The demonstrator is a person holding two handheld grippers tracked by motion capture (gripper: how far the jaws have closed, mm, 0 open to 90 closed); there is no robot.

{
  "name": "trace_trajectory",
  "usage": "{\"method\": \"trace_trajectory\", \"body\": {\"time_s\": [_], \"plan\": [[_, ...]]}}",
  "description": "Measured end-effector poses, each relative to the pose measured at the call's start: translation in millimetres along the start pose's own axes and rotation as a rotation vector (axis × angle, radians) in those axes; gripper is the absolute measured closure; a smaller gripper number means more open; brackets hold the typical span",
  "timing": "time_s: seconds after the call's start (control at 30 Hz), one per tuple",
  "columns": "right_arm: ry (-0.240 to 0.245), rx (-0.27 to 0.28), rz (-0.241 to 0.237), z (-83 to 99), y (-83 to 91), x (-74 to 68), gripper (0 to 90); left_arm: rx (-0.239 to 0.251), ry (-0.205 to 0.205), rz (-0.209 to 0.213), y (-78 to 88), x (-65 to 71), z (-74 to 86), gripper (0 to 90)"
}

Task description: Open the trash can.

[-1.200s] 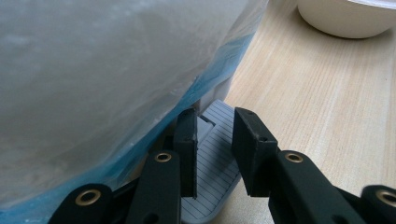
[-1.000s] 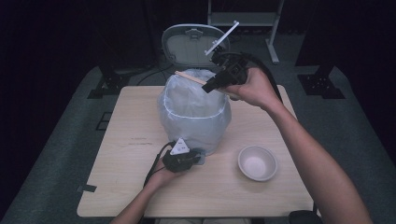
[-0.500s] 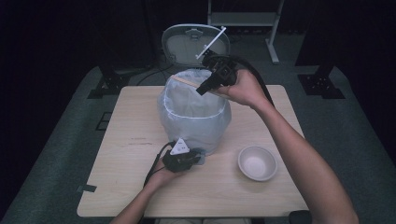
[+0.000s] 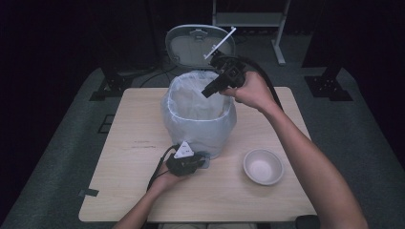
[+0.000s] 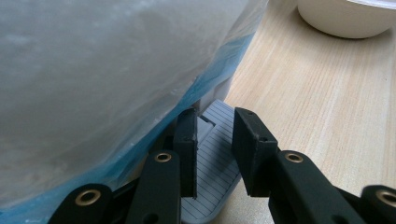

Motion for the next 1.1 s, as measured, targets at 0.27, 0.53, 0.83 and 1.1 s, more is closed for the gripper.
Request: {"method": "trace_trajectory", "body": {"time_s": [0.27,0.53,0.83,1.1], "plan": [[0.000,0.031,-0.012,21.9,10.9,1.9,66.6,0.001,0.000,-0.001,-0.1,-0.1,0.0,71.4],[-0.015,0.068,-0.030,43.5,23.2,3.1,62.4,0.001,0.000,0.000,0.0,0.0,0.0,71.3],[-0.033,0.091,-0.031,69.8,31.6,3.0,59.2,0.000,0.001,0.000,0.0,-0.1,0.0,71.3],[-0.073,0.120,-0.023,97.1,40.1,9.5,55.5,0.001,-0.003,0.002,0.0,-0.2,-0.1,71.3]]}}
Point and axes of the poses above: each handheld gripper's, and its own axes: y roughly backward along the jaws, z roughly out of its underside, x roughly to its right, the point moved 9 cm from there along -y, roughly forward along the jaws, and after that the axes turned 9 degrees about -x, right-handed, at the moved point
